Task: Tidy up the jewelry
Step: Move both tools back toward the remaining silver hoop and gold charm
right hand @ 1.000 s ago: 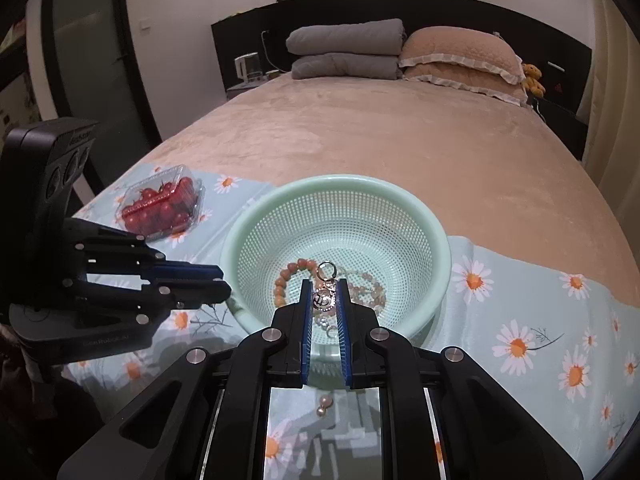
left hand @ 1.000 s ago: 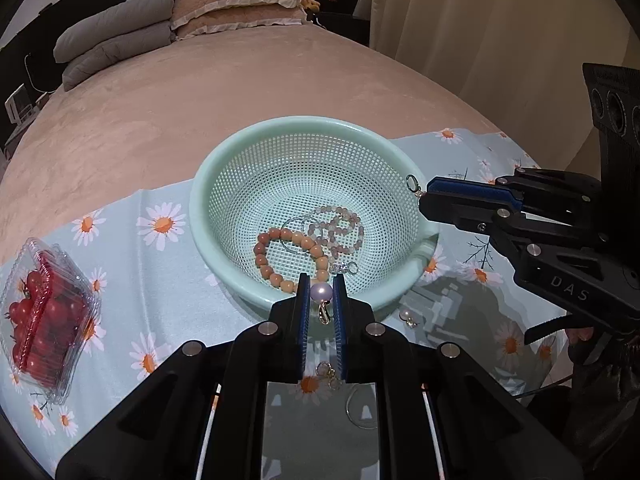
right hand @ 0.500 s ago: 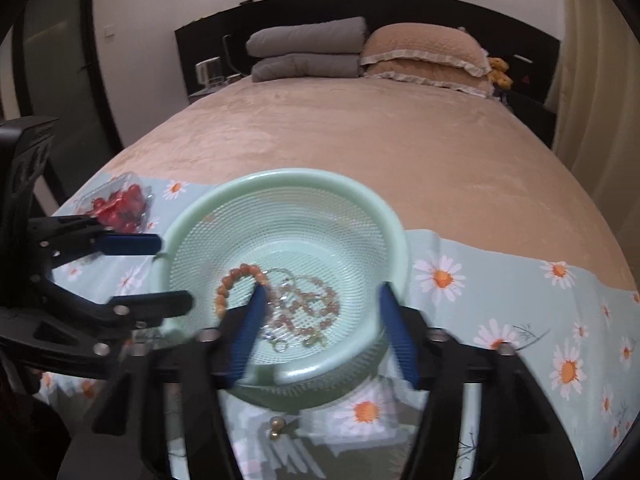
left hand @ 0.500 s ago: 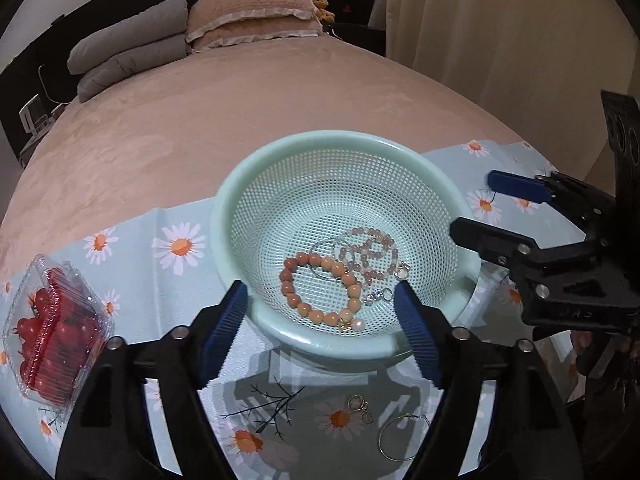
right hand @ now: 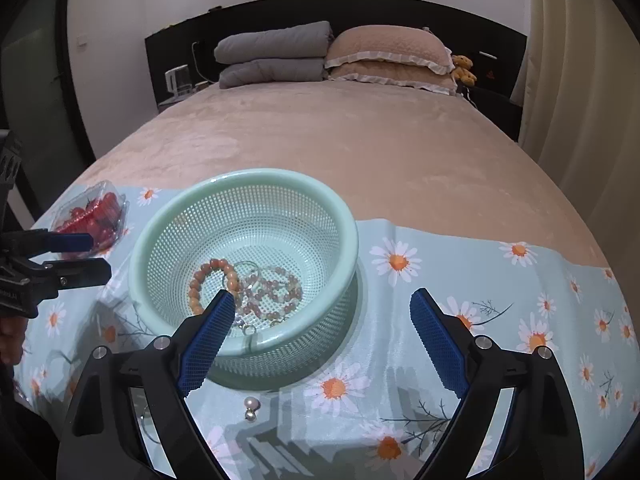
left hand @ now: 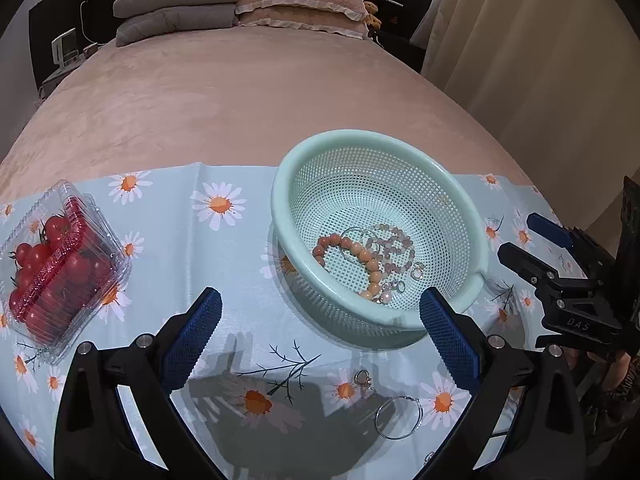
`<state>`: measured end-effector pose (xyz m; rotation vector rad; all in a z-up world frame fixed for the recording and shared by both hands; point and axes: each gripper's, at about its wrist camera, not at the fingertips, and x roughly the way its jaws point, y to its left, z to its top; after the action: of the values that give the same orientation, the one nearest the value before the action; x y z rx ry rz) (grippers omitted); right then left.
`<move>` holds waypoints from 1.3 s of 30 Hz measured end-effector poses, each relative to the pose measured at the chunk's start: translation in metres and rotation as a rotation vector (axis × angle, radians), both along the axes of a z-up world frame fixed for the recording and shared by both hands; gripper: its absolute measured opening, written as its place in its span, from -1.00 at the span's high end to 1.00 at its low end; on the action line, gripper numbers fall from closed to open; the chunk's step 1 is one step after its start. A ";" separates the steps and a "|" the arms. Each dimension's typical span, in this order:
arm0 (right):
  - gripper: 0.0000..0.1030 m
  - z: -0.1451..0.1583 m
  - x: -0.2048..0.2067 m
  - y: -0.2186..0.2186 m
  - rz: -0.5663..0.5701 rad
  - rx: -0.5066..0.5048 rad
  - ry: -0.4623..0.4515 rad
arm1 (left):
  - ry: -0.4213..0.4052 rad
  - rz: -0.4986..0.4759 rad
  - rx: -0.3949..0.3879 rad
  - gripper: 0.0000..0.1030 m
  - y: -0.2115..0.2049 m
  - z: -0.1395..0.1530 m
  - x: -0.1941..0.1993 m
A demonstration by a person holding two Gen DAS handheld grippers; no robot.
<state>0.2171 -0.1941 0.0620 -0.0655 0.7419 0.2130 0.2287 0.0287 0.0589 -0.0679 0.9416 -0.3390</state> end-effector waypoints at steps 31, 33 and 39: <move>-0.66 -0.044 -0.026 0.019 0.102 -0.069 0.121 | 0.135 -0.120 0.209 -0.88 -0.038 -0.065 -0.021; -0.66 -0.050 -0.024 0.019 0.112 -0.061 0.139 | 0.141 -0.130 0.215 -0.88 -0.041 -0.068 -0.020; -0.66 -0.068 -0.021 0.022 0.118 -0.075 0.180 | 0.140 -0.154 0.247 -0.88 -0.051 -0.080 -0.023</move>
<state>0.1965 -0.1719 -0.0061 -0.1636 0.9262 0.3066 0.2061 -0.0227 -0.0215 0.2100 1.1243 -0.3606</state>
